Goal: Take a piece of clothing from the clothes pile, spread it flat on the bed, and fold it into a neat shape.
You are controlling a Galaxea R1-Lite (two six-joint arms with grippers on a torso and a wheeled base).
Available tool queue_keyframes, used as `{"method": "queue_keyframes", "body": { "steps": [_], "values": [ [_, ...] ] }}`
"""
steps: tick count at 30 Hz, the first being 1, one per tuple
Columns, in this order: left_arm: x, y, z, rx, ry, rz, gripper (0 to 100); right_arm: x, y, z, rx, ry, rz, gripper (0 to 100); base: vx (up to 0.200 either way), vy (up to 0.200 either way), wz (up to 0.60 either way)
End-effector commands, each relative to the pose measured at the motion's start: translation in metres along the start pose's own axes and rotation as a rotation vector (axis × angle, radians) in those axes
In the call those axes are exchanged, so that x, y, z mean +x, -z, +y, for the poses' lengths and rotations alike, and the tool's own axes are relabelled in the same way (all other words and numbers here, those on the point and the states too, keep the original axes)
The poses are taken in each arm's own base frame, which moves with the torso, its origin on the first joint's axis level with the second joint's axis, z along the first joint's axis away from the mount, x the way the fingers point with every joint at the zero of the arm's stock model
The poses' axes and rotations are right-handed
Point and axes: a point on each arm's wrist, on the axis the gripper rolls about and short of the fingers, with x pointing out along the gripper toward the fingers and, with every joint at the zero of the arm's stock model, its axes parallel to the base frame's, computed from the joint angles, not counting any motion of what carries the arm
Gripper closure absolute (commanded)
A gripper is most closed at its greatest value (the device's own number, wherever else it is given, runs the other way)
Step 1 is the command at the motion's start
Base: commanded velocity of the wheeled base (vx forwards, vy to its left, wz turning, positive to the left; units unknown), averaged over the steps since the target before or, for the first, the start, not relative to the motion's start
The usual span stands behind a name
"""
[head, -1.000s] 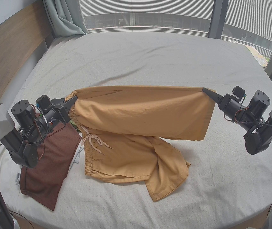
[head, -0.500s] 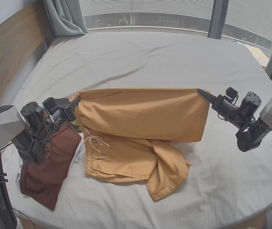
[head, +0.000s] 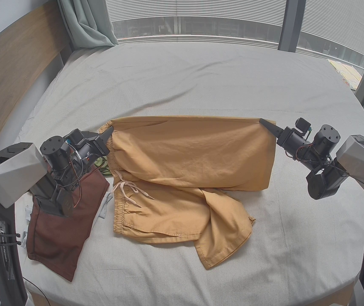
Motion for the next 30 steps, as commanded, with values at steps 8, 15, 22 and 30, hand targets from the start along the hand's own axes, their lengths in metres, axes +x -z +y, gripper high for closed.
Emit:
{"method": "queue_keyframes", "body": {
  "steps": [8, 15, 22, 30],
  "values": [
    [0.027, 0.021, 0.024, -0.003, -0.023, -0.062, 100, 0.015, 0.009, -0.024, -0.007, -0.006, -0.007, 100, 0.0, 0.0, 0.0],
    [0.032, 0.023, 0.025, -0.027, -0.014, -0.073, 100, 0.019, 0.013, -0.032, -0.016, -0.011, -0.014, 100, 0.0, 0.0, 0.0],
    [0.035, 0.028, 0.029, -0.042, -0.01, -0.076, 100, 0.023, 0.01, -0.038, -0.025, -0.011, -0.024, 100, 0.0, 0.0, 0.0],
    [0.037, 0.028, 0.029, -0.043, 0.001, -0.078, 100, 0.023, 0.009, -0.039, -0.025, -0.007, -0.024, 100, 0.0, 0.0, 0.0]
  ]
}}
